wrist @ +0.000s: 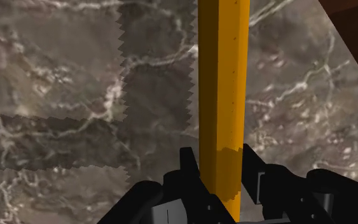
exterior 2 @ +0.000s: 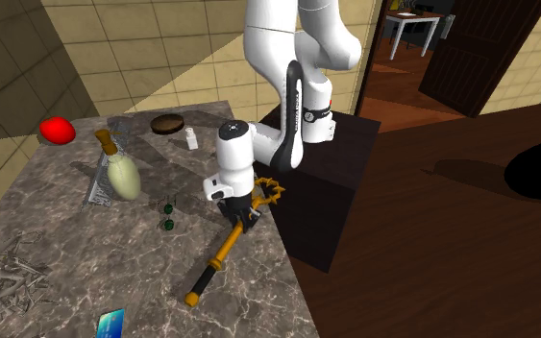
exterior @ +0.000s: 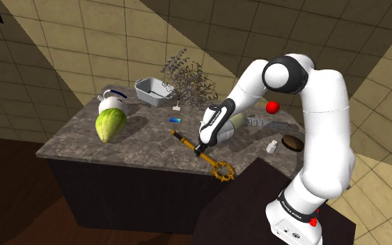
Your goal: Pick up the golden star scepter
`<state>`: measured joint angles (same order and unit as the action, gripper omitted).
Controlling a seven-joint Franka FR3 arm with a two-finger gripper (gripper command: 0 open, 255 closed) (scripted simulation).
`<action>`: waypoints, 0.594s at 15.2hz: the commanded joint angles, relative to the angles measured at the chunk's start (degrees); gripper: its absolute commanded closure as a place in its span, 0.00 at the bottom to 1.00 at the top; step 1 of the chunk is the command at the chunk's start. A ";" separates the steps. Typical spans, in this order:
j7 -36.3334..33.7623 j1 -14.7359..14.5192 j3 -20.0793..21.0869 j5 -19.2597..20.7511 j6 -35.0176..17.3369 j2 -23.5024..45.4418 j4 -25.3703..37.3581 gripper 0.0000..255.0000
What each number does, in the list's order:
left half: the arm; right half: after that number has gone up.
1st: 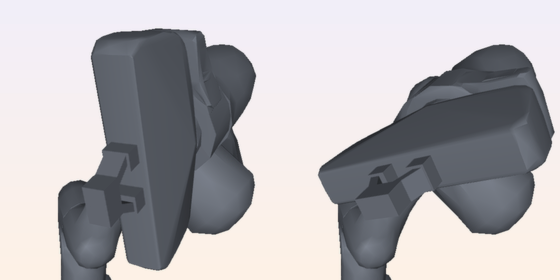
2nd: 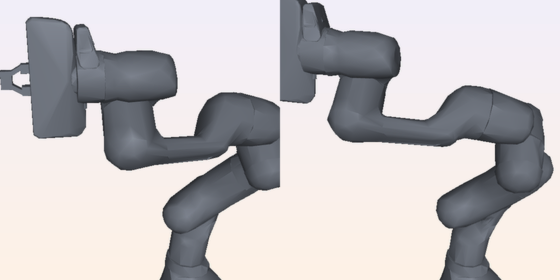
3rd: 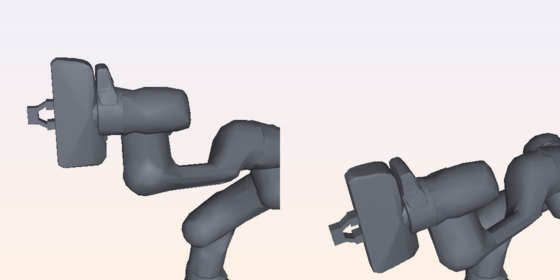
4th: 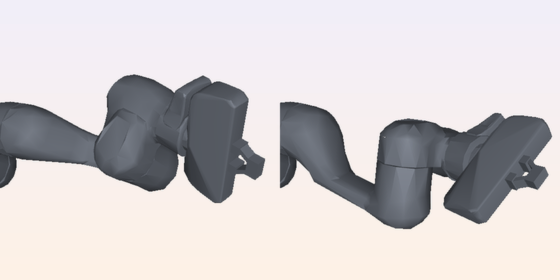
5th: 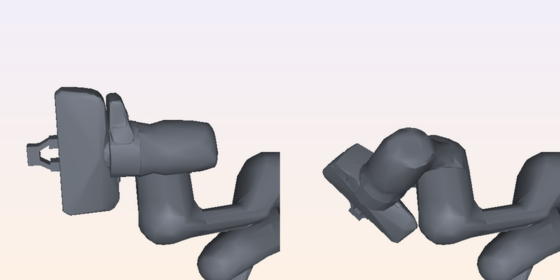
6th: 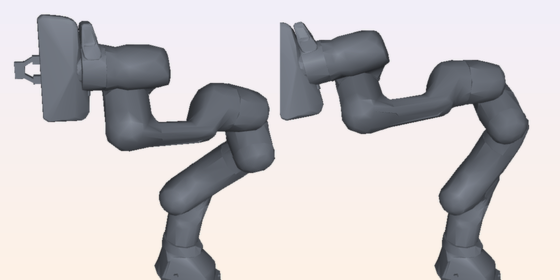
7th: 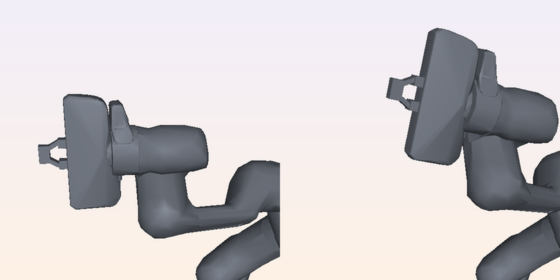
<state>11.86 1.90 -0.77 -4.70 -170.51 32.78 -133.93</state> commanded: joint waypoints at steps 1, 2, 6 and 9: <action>-0.12 -0.18 -0.18 0.07 1.06 -1.49 -0.41 1.00; -0.17 -0.27 -0.27 0.12 1.63 -2.36 -0.71 1.00; -0.40 -0.61 -0.67 0.35 3.99 -5.79 -1.79 1.00; -0.60 -0.87 -0.99 0.58 5.85 -8.33 -2.47 1.00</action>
<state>11.41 1.21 -1.64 -4.20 -165.26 25.33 -136.13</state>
